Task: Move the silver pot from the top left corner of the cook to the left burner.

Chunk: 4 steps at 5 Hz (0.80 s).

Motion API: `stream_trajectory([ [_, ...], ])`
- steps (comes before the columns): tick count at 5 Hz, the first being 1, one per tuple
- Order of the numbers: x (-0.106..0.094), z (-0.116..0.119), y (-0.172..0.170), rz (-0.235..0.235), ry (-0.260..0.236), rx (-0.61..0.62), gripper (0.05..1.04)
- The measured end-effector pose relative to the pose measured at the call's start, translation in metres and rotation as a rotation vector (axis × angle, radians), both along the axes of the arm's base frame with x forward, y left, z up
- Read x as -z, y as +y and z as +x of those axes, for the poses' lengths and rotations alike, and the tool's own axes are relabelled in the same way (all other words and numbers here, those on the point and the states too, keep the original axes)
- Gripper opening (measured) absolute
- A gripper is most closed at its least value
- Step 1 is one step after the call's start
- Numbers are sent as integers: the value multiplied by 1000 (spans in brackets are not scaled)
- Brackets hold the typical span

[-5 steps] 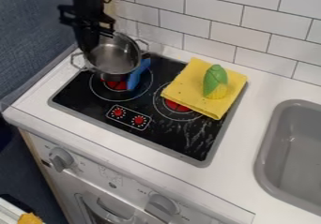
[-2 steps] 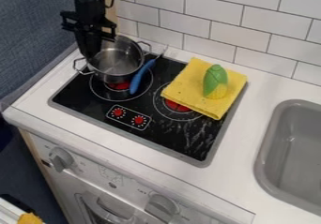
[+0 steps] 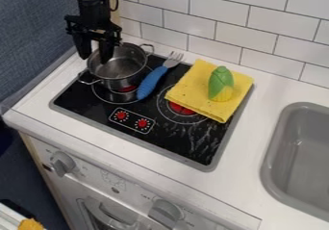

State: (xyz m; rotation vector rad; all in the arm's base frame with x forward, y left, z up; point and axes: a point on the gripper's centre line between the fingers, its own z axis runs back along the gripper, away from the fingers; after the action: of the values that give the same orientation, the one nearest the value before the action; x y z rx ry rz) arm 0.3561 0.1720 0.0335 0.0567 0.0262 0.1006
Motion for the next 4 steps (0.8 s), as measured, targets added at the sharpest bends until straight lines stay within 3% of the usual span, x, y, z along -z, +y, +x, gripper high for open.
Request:
stream_trajectory([
  [1, -2, -2, -3, -9, -12, -1, 1013],
  [3, -51, -3, -13, 22, -154, 59, 1005],
  [4, -68, 2, -34, 9, -195, 116, 1003],
])
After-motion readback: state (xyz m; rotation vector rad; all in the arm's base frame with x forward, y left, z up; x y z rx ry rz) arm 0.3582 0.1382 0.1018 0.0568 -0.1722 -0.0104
